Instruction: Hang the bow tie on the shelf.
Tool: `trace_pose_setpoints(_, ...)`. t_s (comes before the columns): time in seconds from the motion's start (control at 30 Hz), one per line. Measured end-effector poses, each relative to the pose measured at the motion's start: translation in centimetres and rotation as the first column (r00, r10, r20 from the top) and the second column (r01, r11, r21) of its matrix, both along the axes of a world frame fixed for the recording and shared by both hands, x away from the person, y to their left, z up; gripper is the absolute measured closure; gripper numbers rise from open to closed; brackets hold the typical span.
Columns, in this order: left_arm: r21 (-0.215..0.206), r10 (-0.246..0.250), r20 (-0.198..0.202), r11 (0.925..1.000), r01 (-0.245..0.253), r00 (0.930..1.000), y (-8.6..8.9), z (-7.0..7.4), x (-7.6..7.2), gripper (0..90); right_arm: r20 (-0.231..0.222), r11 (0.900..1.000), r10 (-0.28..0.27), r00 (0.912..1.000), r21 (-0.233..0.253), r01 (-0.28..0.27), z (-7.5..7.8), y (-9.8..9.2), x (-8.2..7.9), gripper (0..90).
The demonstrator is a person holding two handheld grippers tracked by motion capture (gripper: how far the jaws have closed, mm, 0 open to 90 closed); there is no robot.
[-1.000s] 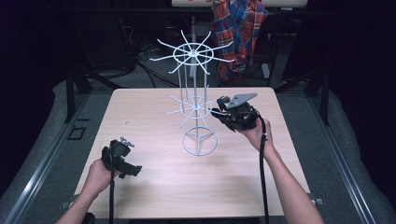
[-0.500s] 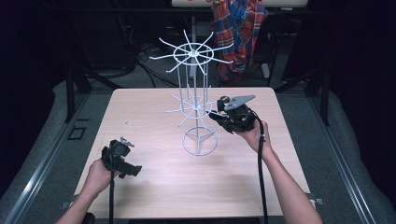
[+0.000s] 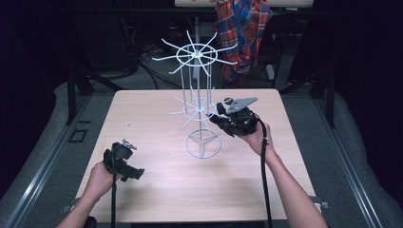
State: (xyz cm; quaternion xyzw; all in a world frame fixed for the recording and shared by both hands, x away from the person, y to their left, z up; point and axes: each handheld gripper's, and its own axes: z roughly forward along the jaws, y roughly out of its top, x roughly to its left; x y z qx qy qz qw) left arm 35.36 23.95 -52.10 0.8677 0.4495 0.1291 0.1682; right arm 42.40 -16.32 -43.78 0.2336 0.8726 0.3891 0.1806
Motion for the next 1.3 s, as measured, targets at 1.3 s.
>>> trace_pose_setpoints(1.3, 0.001, -0.005, -0.002, 1.0, 0.005, 1.0, 0.0, 0.0, 0.0, 1.0, -0.085, 0.999, -0.043, 0.9954, 0.006, 0.044, -1.2, -0.5, 0.7, 63.6)
